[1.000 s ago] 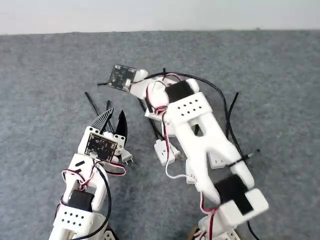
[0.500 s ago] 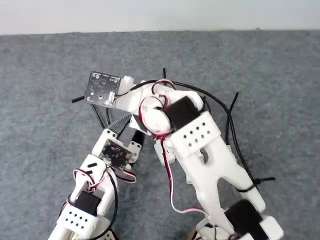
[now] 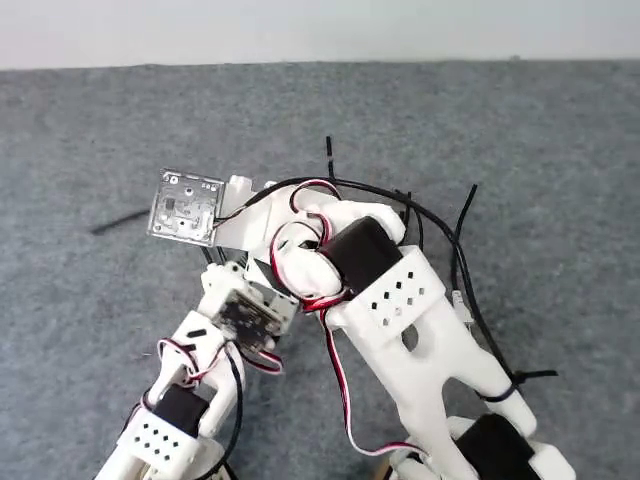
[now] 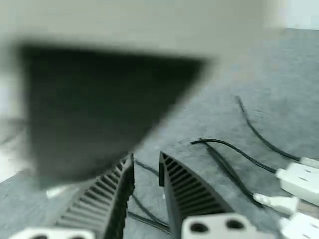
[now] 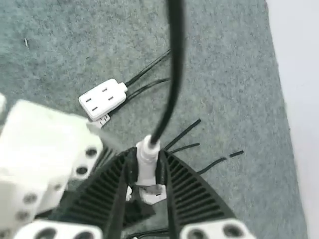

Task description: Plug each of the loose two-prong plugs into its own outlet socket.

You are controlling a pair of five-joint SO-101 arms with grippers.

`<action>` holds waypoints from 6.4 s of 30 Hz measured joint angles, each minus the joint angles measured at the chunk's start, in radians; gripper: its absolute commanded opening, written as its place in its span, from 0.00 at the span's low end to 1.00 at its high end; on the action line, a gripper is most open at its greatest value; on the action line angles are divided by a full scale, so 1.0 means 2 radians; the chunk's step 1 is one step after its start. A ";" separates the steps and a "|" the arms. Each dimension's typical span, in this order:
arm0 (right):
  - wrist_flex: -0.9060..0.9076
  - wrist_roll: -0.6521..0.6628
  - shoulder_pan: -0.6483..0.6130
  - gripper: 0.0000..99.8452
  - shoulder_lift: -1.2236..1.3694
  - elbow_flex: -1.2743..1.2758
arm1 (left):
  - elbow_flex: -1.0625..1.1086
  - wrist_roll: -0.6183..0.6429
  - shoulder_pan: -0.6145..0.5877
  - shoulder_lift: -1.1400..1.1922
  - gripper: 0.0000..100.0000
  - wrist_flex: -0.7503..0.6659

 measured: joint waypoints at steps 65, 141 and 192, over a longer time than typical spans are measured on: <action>0.018 -0.021 0.094 0.01 0.000 -0.011 | -0.001 -0.045 -0.012 0.000 0.09 0.016; 0.087 0.272 0.180 0.01 0.412 -0.197 | -0.001 -0.035 -0.054 0.000 0.09 0.016; 0.083 0.272 0.189 0.01 0.470 -0.219 | -0.001 -0.035 -0.054 0.000 0.09 0.016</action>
